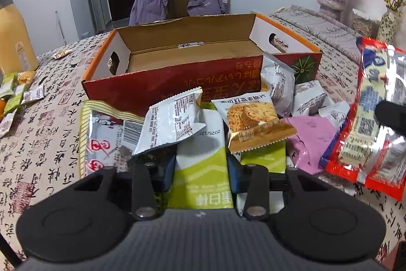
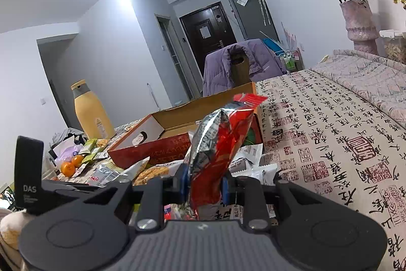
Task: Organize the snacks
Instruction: 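Grasp the green-and-white bar with the left gripper while the right gripper holds the chip bag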
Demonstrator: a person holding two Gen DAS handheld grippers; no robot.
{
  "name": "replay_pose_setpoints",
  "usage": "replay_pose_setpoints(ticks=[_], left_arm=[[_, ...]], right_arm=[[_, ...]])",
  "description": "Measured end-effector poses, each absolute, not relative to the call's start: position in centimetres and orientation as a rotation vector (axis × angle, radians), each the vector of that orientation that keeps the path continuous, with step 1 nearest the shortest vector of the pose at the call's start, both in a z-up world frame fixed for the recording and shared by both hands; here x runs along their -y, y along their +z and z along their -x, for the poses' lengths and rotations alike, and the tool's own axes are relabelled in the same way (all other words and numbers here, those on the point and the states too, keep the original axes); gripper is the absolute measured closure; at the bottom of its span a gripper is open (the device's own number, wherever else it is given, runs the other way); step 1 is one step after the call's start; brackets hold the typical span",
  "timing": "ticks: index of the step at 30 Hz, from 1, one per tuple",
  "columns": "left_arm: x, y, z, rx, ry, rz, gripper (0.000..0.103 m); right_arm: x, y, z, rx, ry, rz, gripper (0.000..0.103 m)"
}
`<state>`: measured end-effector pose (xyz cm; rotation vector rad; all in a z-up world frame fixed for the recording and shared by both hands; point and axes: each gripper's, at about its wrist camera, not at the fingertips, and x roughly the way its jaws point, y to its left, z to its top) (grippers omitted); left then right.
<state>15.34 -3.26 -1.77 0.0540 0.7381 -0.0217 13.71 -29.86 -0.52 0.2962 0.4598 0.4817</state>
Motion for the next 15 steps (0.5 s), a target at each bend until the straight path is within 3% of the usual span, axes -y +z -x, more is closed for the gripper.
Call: replay_pose_setpoints(ticks=[15], left_arm=[[2.5, 0.0, -11.5, -0.616, -0.050, 0.012, 0.064]], right_arm=[[29.7, -0.4, -13.2, -0.454, 0.476, -0.302, 0.078]])
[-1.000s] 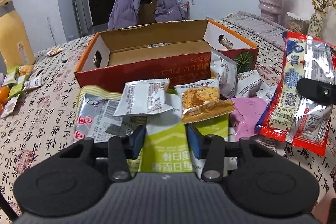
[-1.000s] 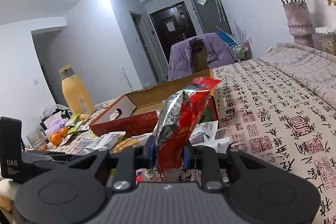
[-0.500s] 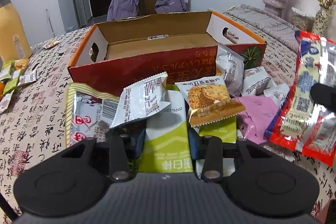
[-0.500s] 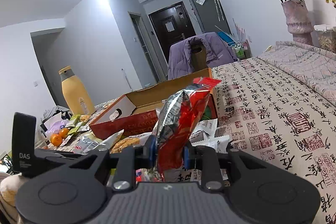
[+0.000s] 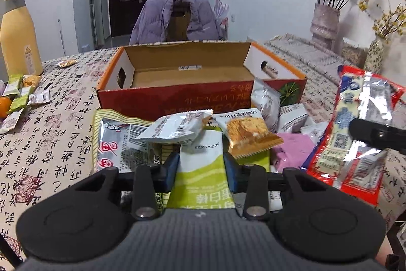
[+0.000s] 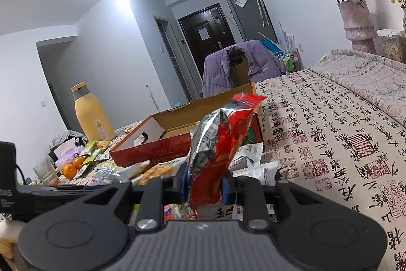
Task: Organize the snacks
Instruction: 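Grasp the green-and-white bar with the left gripper while the right gripper holds the chip bag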
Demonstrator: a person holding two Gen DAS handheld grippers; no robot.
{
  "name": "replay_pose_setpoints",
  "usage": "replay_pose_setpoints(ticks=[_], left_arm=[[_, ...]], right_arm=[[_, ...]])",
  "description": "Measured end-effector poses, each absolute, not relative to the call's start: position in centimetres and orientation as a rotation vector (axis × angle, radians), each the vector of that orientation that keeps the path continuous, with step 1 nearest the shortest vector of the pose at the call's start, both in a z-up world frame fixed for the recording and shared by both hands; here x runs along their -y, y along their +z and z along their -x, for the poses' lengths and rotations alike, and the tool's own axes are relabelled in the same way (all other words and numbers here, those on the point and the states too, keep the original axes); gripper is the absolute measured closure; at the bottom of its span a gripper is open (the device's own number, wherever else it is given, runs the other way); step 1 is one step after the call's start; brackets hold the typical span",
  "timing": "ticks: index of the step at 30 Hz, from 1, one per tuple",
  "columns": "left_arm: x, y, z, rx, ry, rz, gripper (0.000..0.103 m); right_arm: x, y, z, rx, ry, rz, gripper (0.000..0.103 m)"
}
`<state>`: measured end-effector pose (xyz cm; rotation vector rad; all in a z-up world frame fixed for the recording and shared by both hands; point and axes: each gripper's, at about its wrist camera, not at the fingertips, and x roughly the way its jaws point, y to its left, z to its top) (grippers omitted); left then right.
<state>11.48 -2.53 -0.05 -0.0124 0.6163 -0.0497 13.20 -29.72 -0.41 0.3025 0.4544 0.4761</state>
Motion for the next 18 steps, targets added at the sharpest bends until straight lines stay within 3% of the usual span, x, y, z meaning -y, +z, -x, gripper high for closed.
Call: replay_pose_setpoints(ticks=[18], left_arm=[[2.6, 3.2, -8.6, -0.490, -0.086, 0.035, 0.064]], right_arm=[[29.3, 1.0, -12.2, -0.420, 0.472, -0.284, 0.078]])
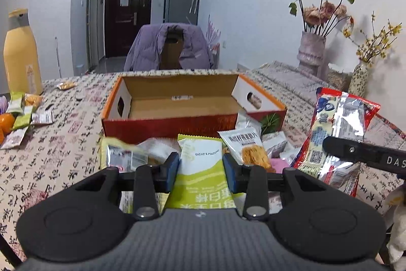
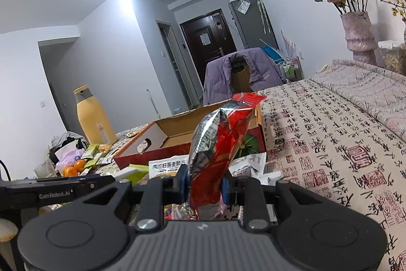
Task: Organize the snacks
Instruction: 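Grasp the green-and-white bar with the left gripper while the right gripper holds the chip bag, then lower both held snacks into the cardboard box and open both grippers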
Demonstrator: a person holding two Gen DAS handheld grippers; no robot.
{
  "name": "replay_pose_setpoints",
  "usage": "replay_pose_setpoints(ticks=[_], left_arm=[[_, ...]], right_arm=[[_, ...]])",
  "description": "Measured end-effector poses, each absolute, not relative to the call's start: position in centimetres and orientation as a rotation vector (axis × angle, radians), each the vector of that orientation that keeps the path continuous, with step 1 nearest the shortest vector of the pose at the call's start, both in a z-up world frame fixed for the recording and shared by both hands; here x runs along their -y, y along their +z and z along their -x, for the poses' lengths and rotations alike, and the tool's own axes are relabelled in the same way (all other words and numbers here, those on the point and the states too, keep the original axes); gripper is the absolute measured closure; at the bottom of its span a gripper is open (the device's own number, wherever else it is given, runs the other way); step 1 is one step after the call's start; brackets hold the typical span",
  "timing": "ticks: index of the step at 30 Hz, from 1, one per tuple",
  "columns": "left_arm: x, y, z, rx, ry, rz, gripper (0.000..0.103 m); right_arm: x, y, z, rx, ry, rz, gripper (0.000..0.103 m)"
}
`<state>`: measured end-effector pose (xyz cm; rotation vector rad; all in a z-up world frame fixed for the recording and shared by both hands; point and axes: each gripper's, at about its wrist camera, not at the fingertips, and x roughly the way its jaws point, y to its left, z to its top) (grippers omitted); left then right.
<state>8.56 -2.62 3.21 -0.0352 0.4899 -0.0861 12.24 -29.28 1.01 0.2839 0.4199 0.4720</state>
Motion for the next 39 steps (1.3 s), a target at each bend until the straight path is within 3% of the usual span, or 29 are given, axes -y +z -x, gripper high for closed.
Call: replay_pose_setpoints(ticks=[22, 30, 39], left_arm=[[1.2, 9.3, -15.2, -0.368, 0.006, 0.021, 0.064], [1.0, 10.1, -21.1, -0.412, 0.072, -0.005, 0.064], [0.4, 8.2, -27.1, -0.512, 0.123, -0.013, 0.064]], right_arm=[[27.0, 6.8, -20.1, -0.358, 0.521, -0.277, 0.078], [24.6, 7.8, -28.1, -0.452, 0.498, -0.298, 0.078], [21.2, 4.8, -35.6, -0.599, 0.436, -0.242, 0.078]])
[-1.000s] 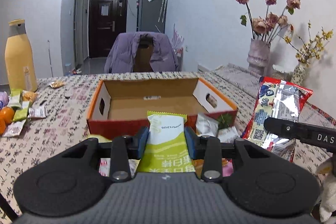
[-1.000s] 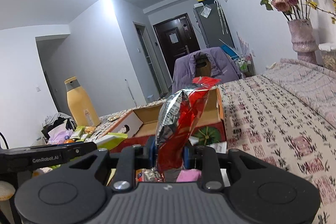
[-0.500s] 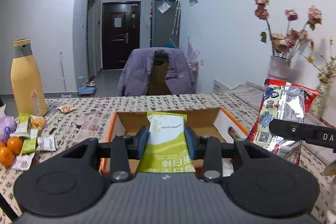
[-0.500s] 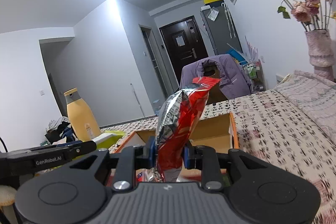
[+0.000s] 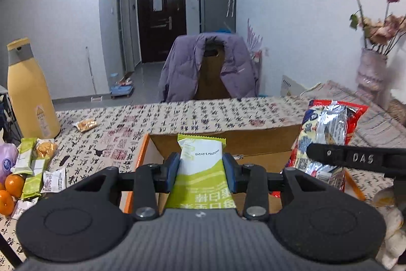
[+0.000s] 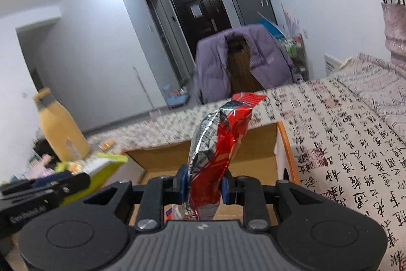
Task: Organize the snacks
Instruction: 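Lower both held snacks into the cardboard box and open both grippers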
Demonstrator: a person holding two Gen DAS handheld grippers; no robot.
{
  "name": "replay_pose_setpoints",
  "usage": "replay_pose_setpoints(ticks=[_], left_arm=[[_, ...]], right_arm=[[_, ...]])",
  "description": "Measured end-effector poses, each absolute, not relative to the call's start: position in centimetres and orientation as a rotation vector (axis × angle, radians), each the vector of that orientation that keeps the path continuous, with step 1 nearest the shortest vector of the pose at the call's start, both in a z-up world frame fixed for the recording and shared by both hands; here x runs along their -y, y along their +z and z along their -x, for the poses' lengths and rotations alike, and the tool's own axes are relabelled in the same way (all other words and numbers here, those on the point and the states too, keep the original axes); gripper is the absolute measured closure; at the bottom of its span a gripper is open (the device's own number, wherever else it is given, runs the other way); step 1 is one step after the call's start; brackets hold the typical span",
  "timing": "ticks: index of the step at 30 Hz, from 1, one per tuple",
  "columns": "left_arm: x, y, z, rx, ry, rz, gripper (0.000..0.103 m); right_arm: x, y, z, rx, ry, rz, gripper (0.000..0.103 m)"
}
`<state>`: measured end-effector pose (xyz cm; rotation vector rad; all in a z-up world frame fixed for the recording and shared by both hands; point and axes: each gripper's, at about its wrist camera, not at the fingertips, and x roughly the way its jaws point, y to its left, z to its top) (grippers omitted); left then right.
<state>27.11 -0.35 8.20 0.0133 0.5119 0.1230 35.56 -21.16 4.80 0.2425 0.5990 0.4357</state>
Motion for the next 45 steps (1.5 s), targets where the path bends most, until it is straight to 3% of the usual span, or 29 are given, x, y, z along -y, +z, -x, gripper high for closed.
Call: replay_pose_setpoints(ticks=[14, 18, 19, 21, 22, 25, 27, 28, 29, 45], left_arm=[[-0.9, 2.1, -32.5, -0.670, 0.166, -0.027, 0.064], [-1.2, 1.8, -32.5, -0.681, 0.157, -0.024, 0.064], [-1.3, 1.9, -32.4, -0.675, 0.154, -0.025, 0.061], [-1.4, 2.1, -32.0, -0.664, 0.156, -0.025, 0.048], [-1.4, 2.3, -31.7, -0.656, 0.157, -0.022, 0.039], [-1.8, 3.0, -30.7, -0.627, 0.153, -0.011, 0.025], [-2.2, 3.6, -29.9, -0.607, 0.148, 0.007, 0.010], [-2.4, 4.0, -29.3, -0.590, 0.146, 0.023, 0.000], [-2.6, 4.3, -28.6, -0.571, 0.144, 0.036, 0.000], [-2.8, 7.2, -18.4, -0.396, 0.079, 0.111, 0.000]], right_arm=[[18.9, 0.1, -39.6, -0.739, 0.431, -0.168, 0.078], [18.8, 0.1, -39.7, -0.753, 0.427, -0.139, 0.071], [18.8, 0.2, -39.5, -0.757, 0.427, -0.133, 0.068], [18.8, 0.3, -39.3, -0.759, 0.420, -0.130, 0.049], [19.0, 0.3, -39.3, -0.758, 0.420, -0.131, 0.047], [19.1, 0.8, -38.7, -0.754, 0.439, -0.134, 0.040], [19.1, 1.3, -37.8, -0.738, 0.438, -0.114, 0.010], [19.1, 1.6, -37.3, -0.723, 0.436, -0.104, 0.003], [19.2, 2.0, -36.8, -0.706, 0.436, -0.097, 0.000], [22.2, 5.7, -26.9, -0.510, 0.430, -0.035, 0.000]])
